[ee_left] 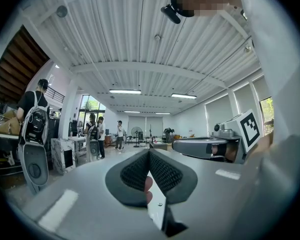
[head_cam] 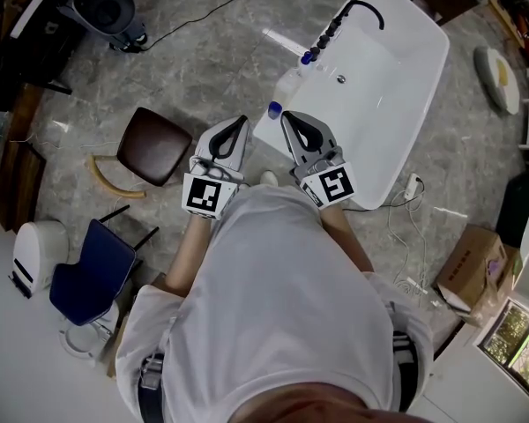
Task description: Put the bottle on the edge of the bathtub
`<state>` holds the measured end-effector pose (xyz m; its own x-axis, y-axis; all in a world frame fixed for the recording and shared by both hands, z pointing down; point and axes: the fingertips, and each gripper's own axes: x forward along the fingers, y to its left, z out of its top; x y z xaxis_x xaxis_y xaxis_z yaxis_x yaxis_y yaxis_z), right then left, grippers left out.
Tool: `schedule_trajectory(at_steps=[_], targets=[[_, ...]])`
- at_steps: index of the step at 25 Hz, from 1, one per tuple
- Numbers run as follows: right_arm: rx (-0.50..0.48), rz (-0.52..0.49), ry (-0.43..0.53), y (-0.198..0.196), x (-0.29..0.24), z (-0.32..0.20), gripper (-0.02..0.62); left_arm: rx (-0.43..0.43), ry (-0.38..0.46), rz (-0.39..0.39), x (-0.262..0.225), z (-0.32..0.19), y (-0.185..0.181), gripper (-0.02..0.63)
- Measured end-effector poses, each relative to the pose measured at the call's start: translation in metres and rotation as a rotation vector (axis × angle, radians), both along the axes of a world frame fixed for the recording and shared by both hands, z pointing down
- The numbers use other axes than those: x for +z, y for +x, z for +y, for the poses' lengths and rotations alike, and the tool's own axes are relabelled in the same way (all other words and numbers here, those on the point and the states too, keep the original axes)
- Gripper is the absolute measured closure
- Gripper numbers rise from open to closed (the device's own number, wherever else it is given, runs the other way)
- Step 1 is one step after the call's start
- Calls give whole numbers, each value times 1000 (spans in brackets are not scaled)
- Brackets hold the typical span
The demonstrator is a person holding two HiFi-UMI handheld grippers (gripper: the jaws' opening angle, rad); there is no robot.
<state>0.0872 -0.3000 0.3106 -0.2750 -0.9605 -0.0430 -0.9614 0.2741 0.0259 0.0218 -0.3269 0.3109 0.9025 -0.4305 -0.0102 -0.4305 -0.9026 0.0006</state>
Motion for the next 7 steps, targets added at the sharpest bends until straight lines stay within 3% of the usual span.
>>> schedule_trajectory(at_steps=[7], targets=[[0, -14, 0, 5, 2, 3, 595, 10, -4, -36, 14, 4, 5, 607]])
